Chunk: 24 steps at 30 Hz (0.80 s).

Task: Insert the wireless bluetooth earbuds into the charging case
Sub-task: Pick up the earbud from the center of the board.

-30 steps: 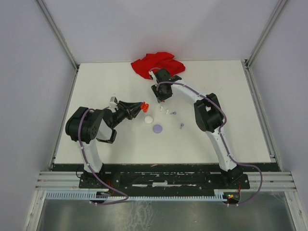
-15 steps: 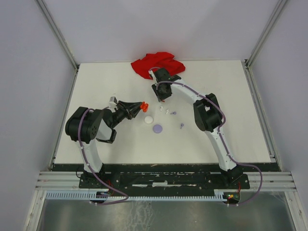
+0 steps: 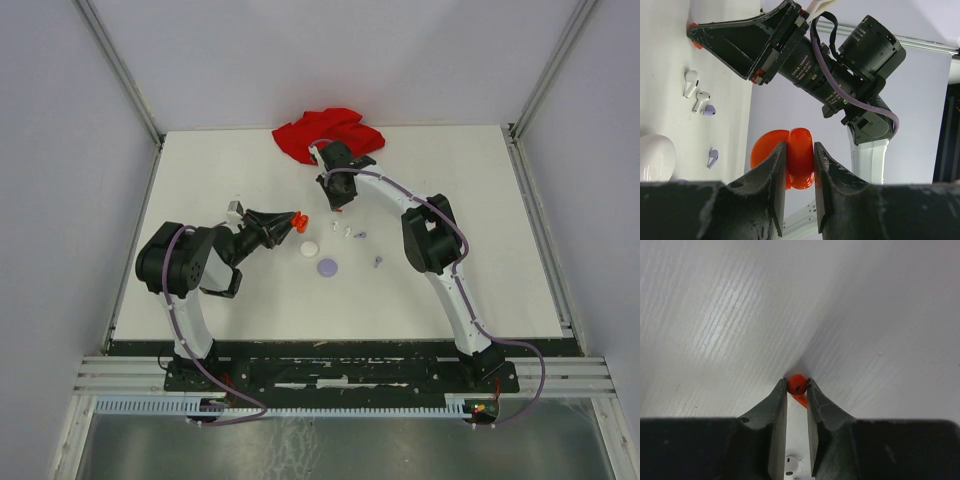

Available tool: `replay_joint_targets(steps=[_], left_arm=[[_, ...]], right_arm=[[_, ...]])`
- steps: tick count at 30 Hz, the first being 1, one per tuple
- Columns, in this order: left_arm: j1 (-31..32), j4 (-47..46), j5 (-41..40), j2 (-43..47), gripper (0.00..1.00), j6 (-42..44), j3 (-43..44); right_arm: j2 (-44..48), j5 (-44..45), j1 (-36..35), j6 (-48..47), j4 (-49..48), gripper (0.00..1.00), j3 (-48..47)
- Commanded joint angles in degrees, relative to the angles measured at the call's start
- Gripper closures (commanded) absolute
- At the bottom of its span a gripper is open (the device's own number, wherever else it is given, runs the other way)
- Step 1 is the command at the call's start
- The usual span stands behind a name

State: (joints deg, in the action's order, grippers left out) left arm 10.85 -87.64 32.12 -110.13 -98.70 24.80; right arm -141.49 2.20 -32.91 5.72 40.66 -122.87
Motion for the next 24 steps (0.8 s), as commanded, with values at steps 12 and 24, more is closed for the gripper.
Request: replay_joint_targets(steps=[12,24], left_arm=[[-0.5,-10.1,1.3,-0.4,0.97,-3.1,0.6],[-0.6,-10.1,0.7,0.8,0.97,-4.1,1.0]], right_arm=[[10.4,-3.1,0.9,4.7,-15.6,0.93,12.3],[36.2,-13.4,2.8,17.0,-48.8,0.98,44.0]])
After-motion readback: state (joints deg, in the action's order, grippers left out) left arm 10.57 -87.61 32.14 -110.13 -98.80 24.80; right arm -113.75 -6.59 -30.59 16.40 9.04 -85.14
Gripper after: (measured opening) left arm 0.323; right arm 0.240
